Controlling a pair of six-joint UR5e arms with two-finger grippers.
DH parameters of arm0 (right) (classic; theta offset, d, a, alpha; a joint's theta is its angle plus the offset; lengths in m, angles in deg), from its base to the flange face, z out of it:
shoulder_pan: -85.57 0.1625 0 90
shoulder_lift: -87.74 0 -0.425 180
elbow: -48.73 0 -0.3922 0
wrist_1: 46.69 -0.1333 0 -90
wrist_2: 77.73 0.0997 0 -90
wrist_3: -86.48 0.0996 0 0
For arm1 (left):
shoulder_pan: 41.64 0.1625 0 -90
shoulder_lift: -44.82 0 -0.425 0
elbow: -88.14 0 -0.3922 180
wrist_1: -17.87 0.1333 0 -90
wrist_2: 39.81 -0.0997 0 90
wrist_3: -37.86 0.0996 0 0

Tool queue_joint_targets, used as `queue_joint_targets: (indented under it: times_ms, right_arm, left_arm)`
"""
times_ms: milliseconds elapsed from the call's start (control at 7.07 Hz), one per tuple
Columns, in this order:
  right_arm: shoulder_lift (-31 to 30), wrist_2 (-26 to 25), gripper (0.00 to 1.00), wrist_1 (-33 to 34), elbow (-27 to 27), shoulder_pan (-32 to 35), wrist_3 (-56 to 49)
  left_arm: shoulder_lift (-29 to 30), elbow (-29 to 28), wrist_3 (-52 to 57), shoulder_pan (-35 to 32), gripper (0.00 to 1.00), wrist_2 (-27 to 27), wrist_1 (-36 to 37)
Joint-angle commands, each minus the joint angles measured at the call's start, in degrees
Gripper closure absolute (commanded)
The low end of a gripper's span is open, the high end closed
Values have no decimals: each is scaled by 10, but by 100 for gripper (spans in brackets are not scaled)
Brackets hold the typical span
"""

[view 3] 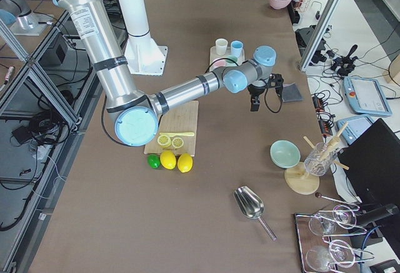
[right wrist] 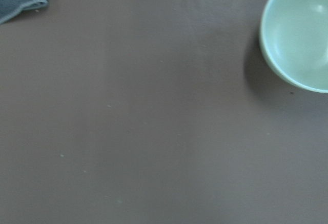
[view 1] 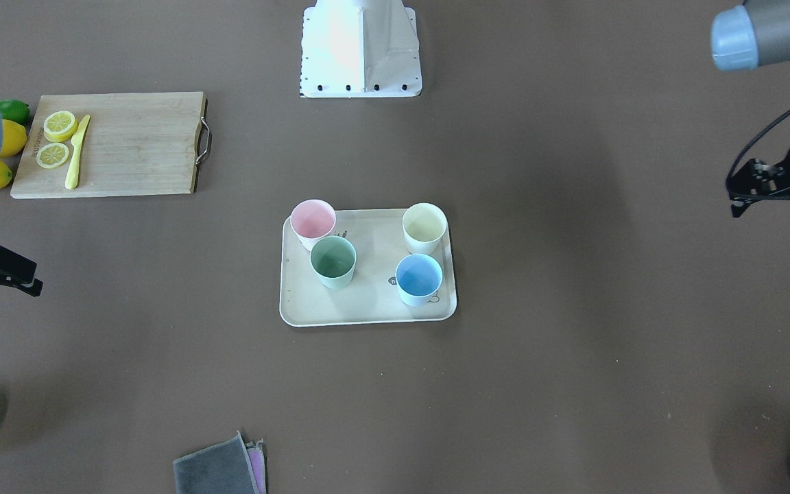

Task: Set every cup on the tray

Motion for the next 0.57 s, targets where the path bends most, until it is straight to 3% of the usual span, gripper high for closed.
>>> queue_joint_targets:
  times_ms: [0,424]
  right_arm:
    - [-57,-5,0,-2,4,32,-100]
    - [-101,3,0,-1,-7,90,-171]
  left_arm:
    - [-89,-8,119,-63,2,28,-14]
    - [-113,-19,115,-65,2,30,-33]
